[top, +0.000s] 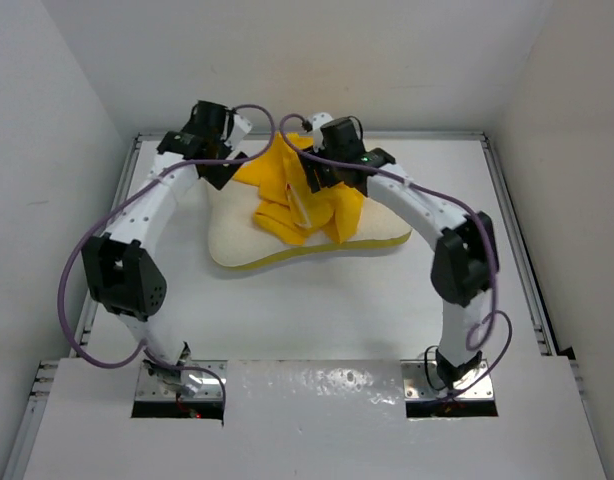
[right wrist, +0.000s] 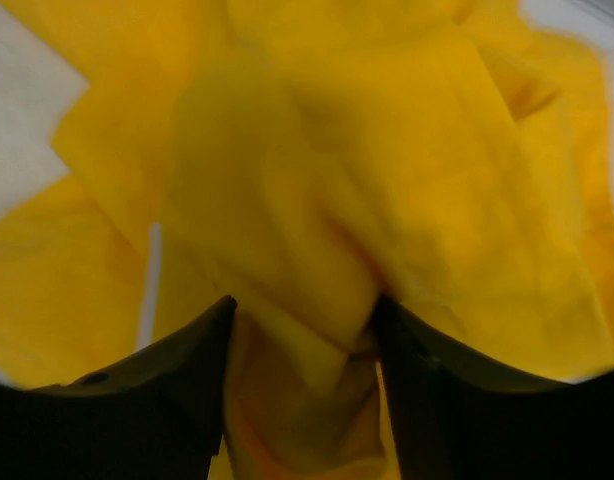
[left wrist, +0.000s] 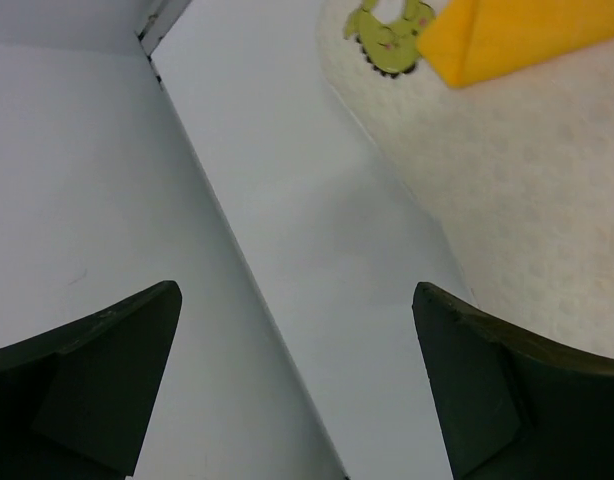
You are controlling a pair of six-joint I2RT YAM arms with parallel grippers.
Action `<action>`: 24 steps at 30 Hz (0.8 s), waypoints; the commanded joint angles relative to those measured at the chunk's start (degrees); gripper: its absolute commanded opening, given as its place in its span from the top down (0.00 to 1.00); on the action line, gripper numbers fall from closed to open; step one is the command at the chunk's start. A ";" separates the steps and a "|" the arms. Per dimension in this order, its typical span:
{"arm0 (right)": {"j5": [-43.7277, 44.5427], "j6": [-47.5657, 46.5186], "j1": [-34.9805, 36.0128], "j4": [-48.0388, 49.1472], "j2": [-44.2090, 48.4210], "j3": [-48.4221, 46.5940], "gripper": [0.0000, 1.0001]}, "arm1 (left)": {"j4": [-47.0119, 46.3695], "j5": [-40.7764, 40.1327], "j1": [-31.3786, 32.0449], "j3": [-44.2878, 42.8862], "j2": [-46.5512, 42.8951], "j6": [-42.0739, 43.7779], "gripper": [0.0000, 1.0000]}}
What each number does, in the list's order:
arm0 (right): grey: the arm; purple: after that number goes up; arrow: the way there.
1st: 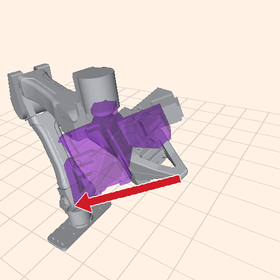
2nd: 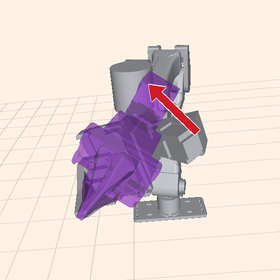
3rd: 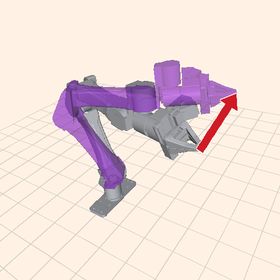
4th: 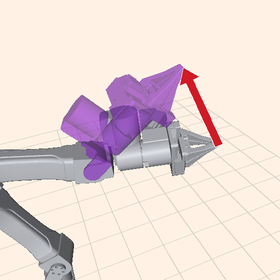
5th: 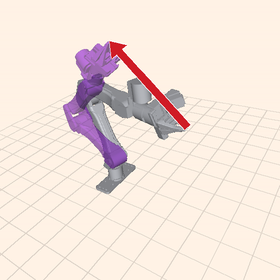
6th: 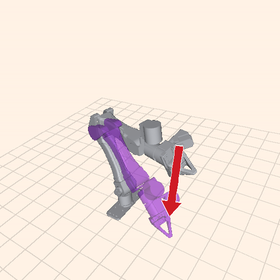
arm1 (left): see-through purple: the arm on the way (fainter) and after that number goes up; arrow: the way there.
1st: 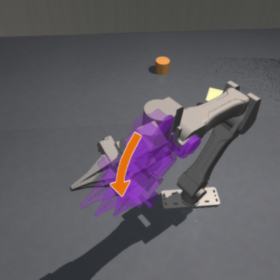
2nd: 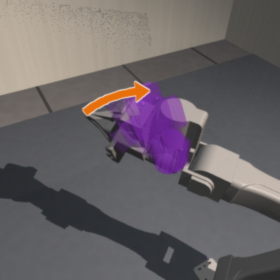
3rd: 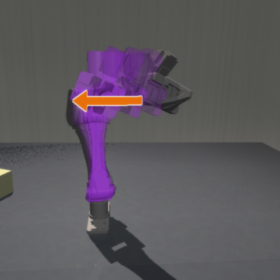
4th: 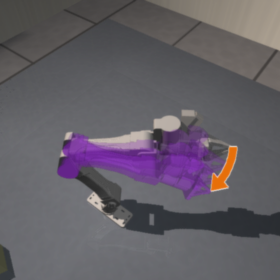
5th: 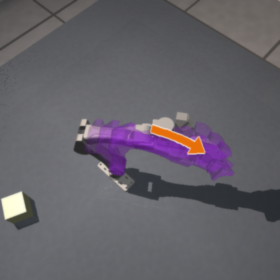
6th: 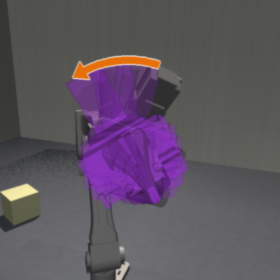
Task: Put the pillow into the pillowcase
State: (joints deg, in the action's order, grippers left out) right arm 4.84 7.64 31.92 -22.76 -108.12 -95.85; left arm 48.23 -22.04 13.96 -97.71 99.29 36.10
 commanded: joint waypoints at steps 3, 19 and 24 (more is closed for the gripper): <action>-3.95 0.72 -0.37 -17.70 -12.46 -21.14 1.00 | -1.65 14.55 -3.94 -3.27 -10.78 -9.19 0.00; 13.95 4.40 -4.24 -1.57 33.40 0.40 1.00 | -3.58 14.66 -4.20 -10.21 -6.48 -15.88 0.00; 1.61 1.95 -4.15 1.14 36.22 0.23 1.00 | -3.67 14.92 -4.20 -13.29 -4.54 -16.15 0.00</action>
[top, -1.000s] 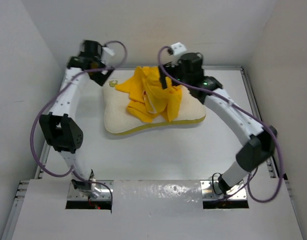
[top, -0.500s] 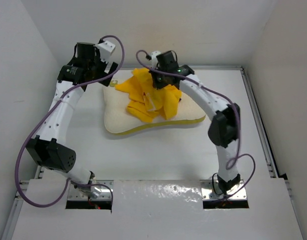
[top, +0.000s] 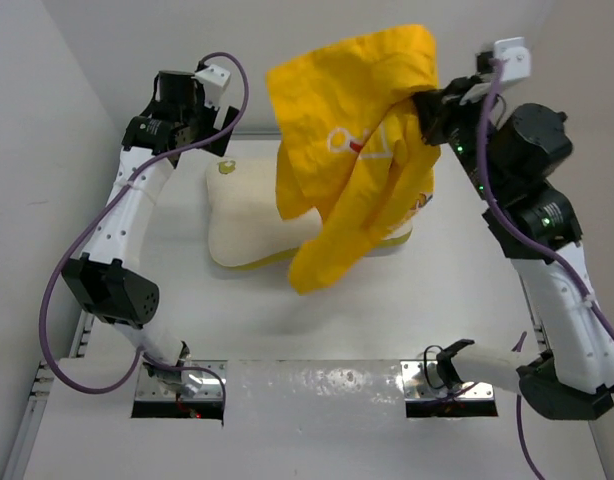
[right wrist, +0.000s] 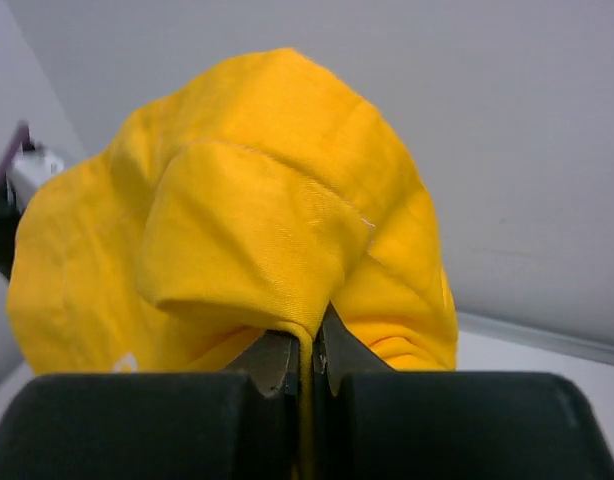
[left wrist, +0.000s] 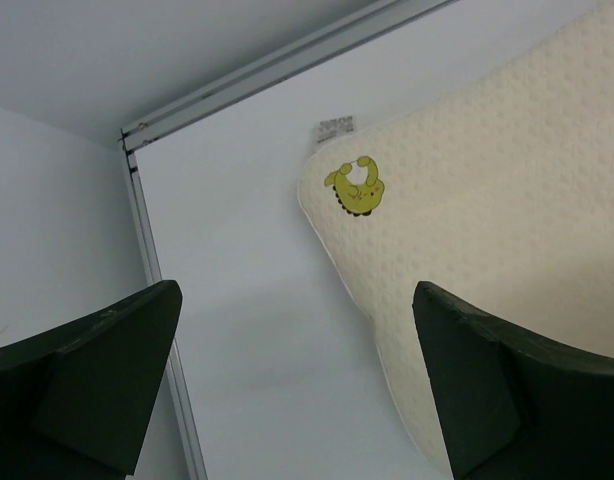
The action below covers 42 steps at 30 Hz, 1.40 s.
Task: Put the pillow into the pillowcase
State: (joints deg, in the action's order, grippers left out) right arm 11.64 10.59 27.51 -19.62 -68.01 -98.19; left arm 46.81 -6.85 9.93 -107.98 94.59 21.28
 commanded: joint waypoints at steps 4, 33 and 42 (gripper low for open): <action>-10.23 0.39 0.27 -2.18 -6.95 -1.38 1.00 | -2.25 0.17 -0.18 -3.11 -0.10 -1.59 0.00; -5.13 9.72 -4.22 3.35 -5.64 48.25 0.17 | -4.35 -3.59 15.55 18.24 8.51 8.42 0.24; -7.23 6.11 -4.13 7.81 -17.42 45.19 0.17 | -14.71 -13.97 15.91 21.50 15.27 7.03 0.37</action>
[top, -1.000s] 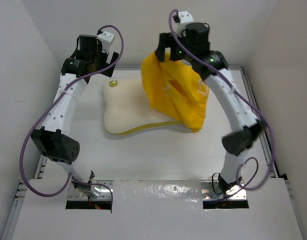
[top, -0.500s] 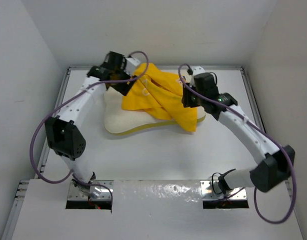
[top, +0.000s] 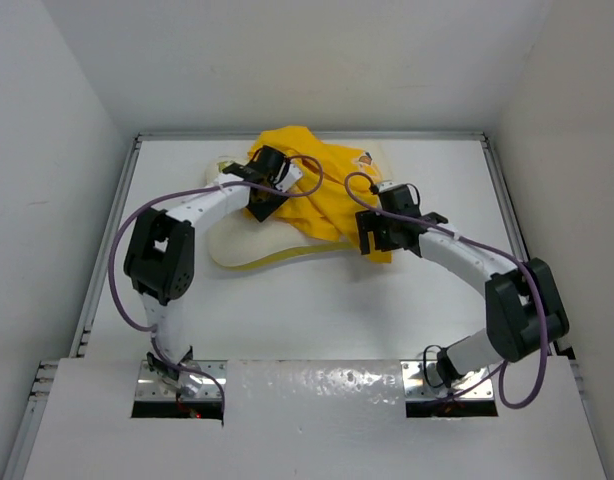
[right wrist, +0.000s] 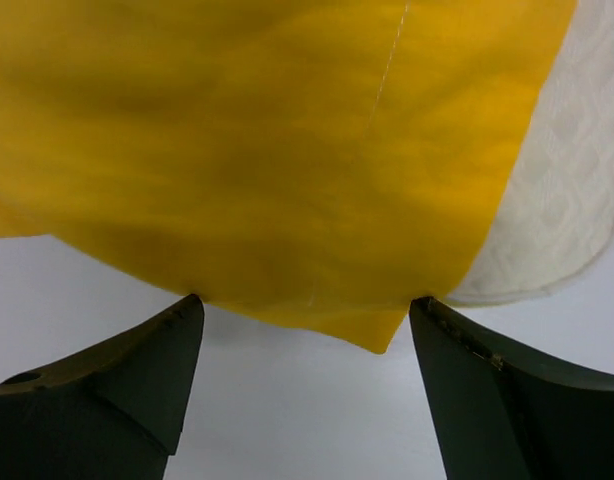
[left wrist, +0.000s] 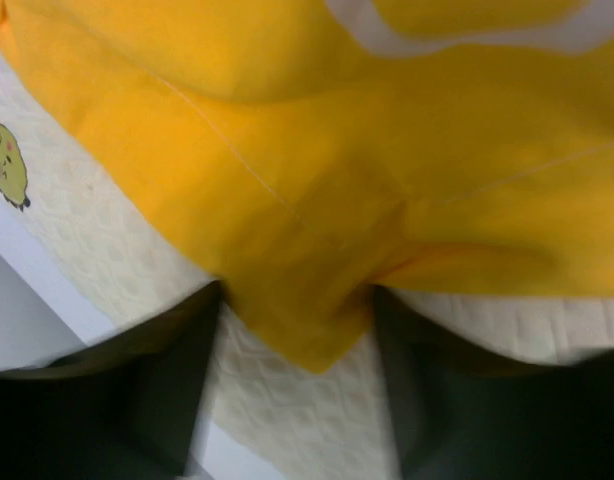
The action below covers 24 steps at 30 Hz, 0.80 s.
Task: Put the pillow into the pillowcase
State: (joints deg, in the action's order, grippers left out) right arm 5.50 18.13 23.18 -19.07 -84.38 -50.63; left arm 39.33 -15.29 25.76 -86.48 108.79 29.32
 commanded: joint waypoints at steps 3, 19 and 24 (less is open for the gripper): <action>-2.59 -1.34 -0.15 12.89 -2.28 0.79 0.30 | -6.55 -6.07 -0.01 -0.71 0.72 -3.48 0.67; 1.88 -4.68 -0.94 3.26 12.91 -12.87 1.00 | 3.29 -16.79 -1.41 -18.15 -12.81 -1.99 1.00; 4.43 -8.36 -0.85 -0.17 16.96 -27.57 1.00 | 6.98 -16.70 -1.41 -40.65 -12.30 -1.46 1.00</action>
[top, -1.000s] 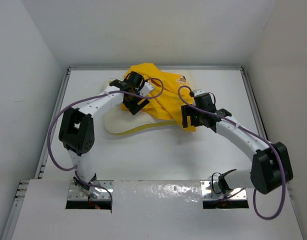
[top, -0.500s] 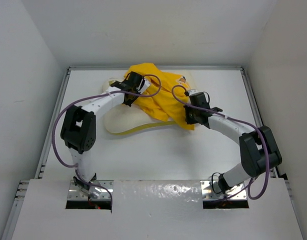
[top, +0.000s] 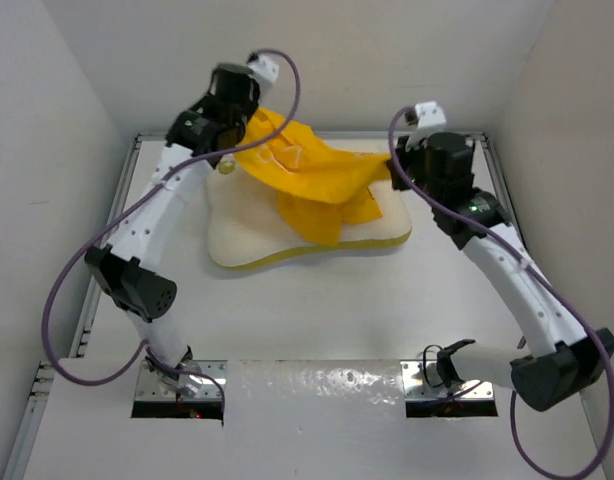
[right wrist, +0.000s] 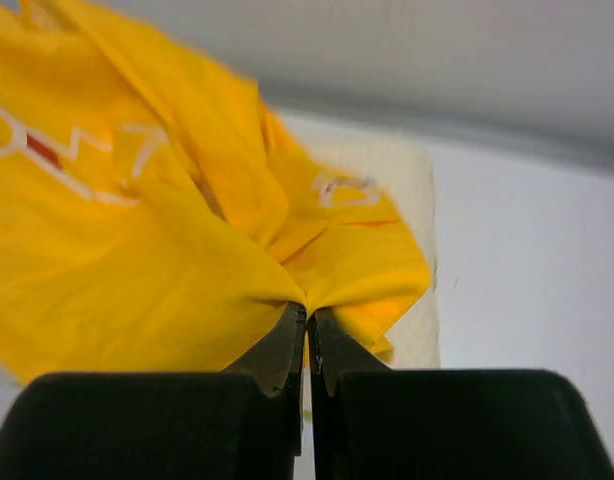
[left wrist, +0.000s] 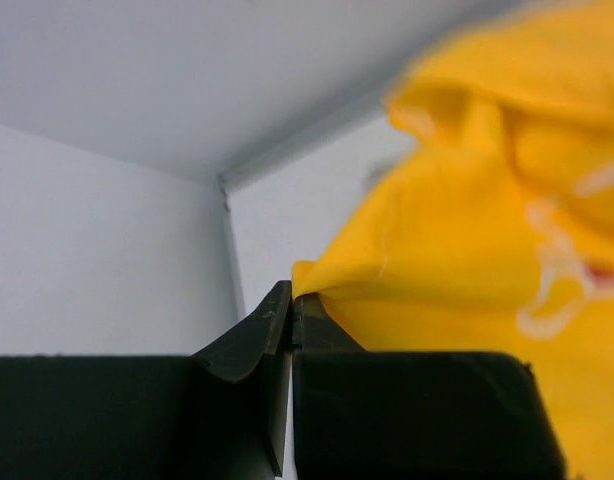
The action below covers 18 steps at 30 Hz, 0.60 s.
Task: Put the pillow into the pillowcase
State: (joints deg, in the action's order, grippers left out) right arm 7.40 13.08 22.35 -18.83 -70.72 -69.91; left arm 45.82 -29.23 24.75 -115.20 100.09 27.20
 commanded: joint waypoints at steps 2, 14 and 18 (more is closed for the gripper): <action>1.57 -3.94 0.06 -1.03 3.92 -15.23 1.00 | 0.24 -3.11 -0.32 -22.15 -3.15 2.06 1.00; -2.84 -2.62 0.24 5.29 9.02 -26.94 1.00 | -11.10 -13.21 -0.14 -36.94 -7.10 8.74 1.00; 2.53 -6.04 0.24 2.84 5.18 -32.81 1.00 | -14.70 -14.71 -0.14 -34.41 -6.84 12.26 1.00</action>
State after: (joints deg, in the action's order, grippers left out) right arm 5.08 9.87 22.74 -16.56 -62.54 -98.35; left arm 35.35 -39.97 24.77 -151.24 92.14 35.20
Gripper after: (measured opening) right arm 0.002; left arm 0.007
